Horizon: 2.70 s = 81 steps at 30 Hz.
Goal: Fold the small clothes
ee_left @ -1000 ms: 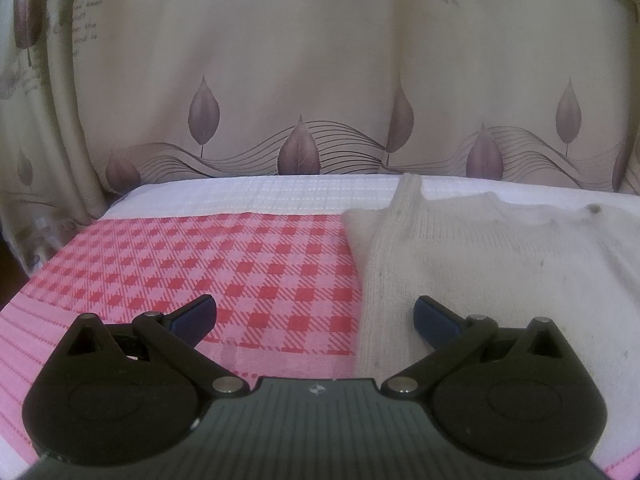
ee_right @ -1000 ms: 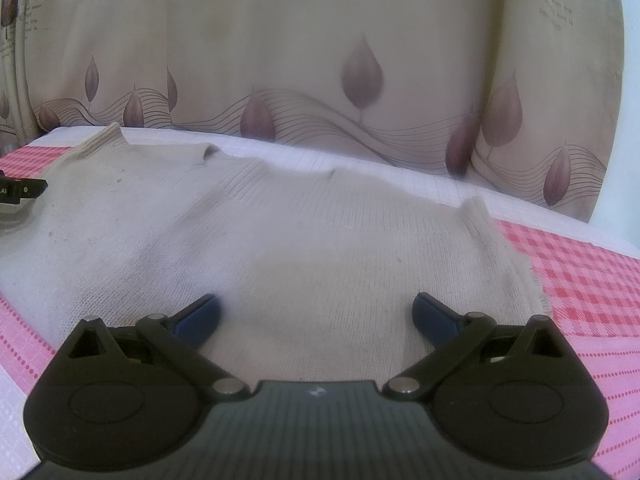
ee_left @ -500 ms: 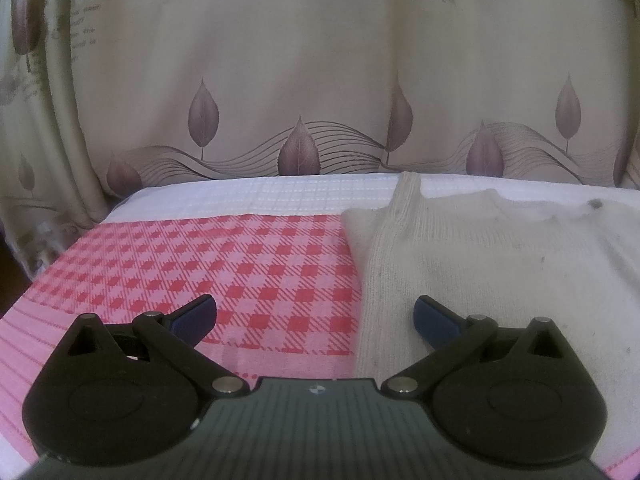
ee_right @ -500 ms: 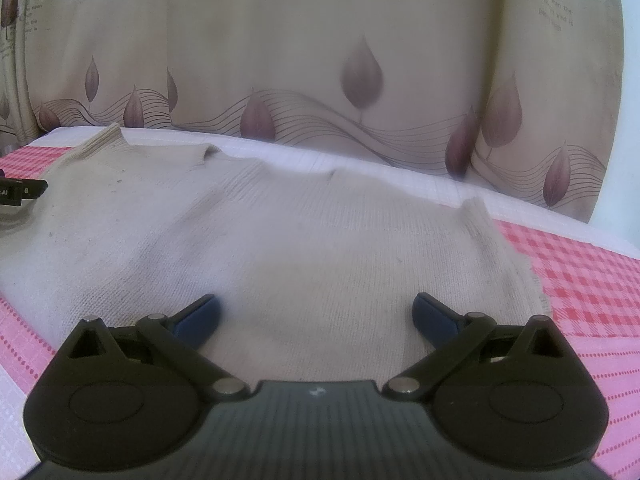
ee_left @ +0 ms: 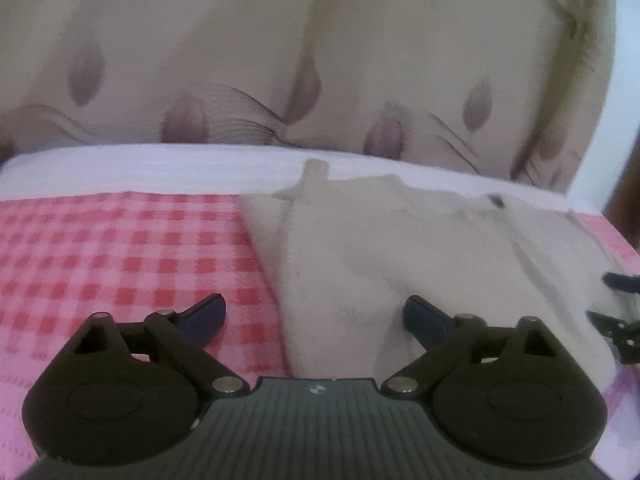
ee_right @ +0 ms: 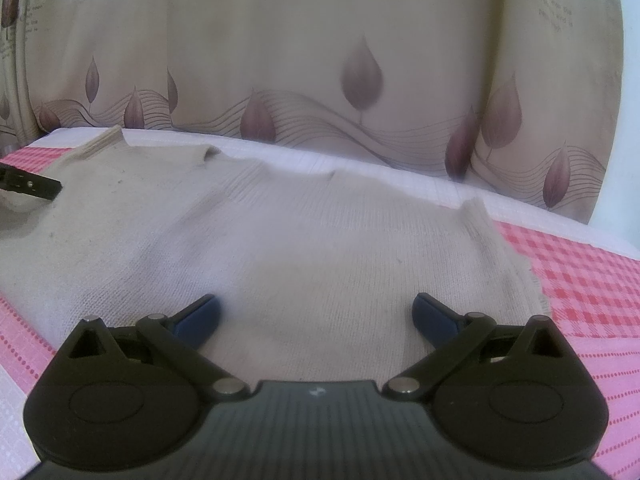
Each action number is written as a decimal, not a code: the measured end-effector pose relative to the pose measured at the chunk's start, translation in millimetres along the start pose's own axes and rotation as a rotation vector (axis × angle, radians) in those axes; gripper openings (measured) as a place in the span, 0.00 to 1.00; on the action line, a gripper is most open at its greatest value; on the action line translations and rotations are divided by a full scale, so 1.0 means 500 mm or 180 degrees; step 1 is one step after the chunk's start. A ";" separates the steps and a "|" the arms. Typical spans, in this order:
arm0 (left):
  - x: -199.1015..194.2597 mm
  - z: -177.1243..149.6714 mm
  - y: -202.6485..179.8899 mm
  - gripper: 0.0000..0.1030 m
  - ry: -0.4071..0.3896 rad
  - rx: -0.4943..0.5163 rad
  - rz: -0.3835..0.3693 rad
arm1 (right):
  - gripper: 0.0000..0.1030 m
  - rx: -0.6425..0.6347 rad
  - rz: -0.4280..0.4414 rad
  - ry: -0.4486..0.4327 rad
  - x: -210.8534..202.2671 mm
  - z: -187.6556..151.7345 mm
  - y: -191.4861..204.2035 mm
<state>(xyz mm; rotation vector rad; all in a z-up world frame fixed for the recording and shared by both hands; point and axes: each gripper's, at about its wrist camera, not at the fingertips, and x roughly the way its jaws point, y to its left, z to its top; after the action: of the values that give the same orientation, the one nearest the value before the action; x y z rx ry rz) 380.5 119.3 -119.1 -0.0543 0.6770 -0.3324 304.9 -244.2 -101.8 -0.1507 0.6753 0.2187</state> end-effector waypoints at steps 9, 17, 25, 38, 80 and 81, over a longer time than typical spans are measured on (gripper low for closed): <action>0.056 0.049 0.055 0.35 0.0149 -0.0329 -0.0593 | 1.00 -0.0002 -0.0012 -0.0010 -0.002 0.002 0.002; 0.020 0.066 -0.007 0.23 0.0031 -0.0602 -0.0384 | 1.00 0.0078 0.0026 -0.0043 -0.006 0.001 -0.004; -0.026 0.136 -0.140 0.19 0.0123 -0.0518 -0.0255 | 1.00 0.0433 0.0097 -0.0543 -0.054 -0.010 -0.039; 0.032 0.136 -0.367 0.15 0.0554 -0.0880 -0.0571 | 1.00 0.0643 0.0415 -0.0695 -0.074 -0.020 -0.062; -0.107 -0.189 -0.212 0.85 -0.0992 -0.0912 -0.1765 | 0.23 0.1735 0.1480 -0.0029 0.048 0.092 -0.029; -0.115 -0.192 -0.196 0.88 -0.1087 -0.1044 -0.1707 | 0.20 0.1709 0.1443 -0.0088 0.039 0.096 -0.036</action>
<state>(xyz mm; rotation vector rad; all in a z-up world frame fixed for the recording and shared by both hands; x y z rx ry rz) 251.1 50.4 -143.8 -0.6003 0.3613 -0.7057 352.8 -248.6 -75.8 0.5245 0.7133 0.4634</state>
